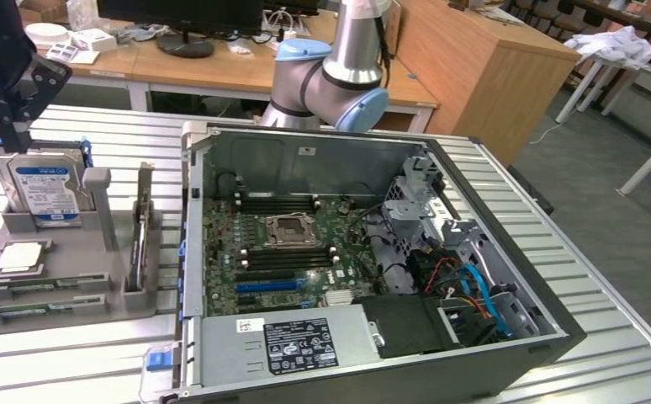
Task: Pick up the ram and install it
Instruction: 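Reach for the ram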
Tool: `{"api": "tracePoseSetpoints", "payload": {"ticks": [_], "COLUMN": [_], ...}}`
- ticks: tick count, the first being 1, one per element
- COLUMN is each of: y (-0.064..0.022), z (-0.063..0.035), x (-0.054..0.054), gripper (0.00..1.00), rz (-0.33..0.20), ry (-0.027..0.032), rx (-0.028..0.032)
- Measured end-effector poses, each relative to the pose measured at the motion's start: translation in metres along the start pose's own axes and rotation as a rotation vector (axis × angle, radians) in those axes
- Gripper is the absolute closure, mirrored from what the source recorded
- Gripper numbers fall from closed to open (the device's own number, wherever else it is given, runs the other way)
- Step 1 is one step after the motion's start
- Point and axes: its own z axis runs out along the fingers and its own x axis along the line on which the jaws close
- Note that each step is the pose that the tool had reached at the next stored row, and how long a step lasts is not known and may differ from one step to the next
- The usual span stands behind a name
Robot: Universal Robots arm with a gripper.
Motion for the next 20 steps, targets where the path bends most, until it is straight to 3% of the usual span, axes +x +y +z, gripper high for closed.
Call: {"api": "tracePoseSetpoints", "payload": {"ticks": [20], "y": [-0.006], "z": [-0.0002], "x": [-0.0005], "gripper": [0.9], "rz": [0.0], "ry": [0.0], "rx": [0.0]}}
